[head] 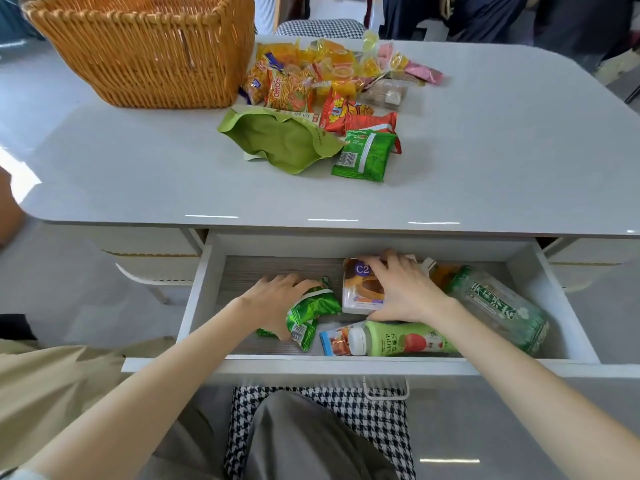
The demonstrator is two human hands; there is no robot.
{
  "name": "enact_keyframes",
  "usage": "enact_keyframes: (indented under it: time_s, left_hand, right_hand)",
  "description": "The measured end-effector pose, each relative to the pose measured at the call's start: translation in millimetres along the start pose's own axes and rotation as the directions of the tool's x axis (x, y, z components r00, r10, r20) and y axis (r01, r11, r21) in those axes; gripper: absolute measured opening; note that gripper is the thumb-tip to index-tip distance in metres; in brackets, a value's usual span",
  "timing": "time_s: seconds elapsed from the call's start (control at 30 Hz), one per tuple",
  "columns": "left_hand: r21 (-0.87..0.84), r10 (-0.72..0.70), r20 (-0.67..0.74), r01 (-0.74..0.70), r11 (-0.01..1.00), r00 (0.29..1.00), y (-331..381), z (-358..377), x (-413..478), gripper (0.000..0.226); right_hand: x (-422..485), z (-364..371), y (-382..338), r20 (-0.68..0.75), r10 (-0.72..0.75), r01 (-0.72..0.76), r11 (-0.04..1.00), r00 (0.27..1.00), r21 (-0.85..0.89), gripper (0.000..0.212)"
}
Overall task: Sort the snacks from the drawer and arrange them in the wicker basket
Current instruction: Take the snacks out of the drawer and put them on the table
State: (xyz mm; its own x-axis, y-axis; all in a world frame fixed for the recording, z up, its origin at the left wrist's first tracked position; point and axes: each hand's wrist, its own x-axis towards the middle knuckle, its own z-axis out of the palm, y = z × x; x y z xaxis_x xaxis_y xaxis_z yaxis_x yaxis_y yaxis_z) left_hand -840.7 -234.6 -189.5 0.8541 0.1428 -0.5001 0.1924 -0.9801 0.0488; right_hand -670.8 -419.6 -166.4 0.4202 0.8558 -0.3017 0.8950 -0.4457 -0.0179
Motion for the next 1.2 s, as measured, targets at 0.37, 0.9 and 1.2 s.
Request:
enact_keyframes:
  time_s: [0.37,0.9,1.2]
  left_hand:
    - [0.075,0.157,-0.067,-0.151,0.986,0.985,8,7,0,0.097]
    - [-0.417,0.016,-0.547,-0.289,0.862,0.837,5,-52,-68,0.072]
    - [-0.244,-0.01,-0.688,-0.218,0.945,0.725,28,-141,10,0.067]
  right_hand:
    - [-16,-8,5,-0.007,0.008,-0.007,0.991,1.0,0.131,0.094]
    - [-68,-72,8,-0.593,0.129,0.009,0.974,0.795,0.224,0.086]
    - [-9,-96,57,-0.457,0.318,-0.263,0.947,0.83,0.182,0.067]
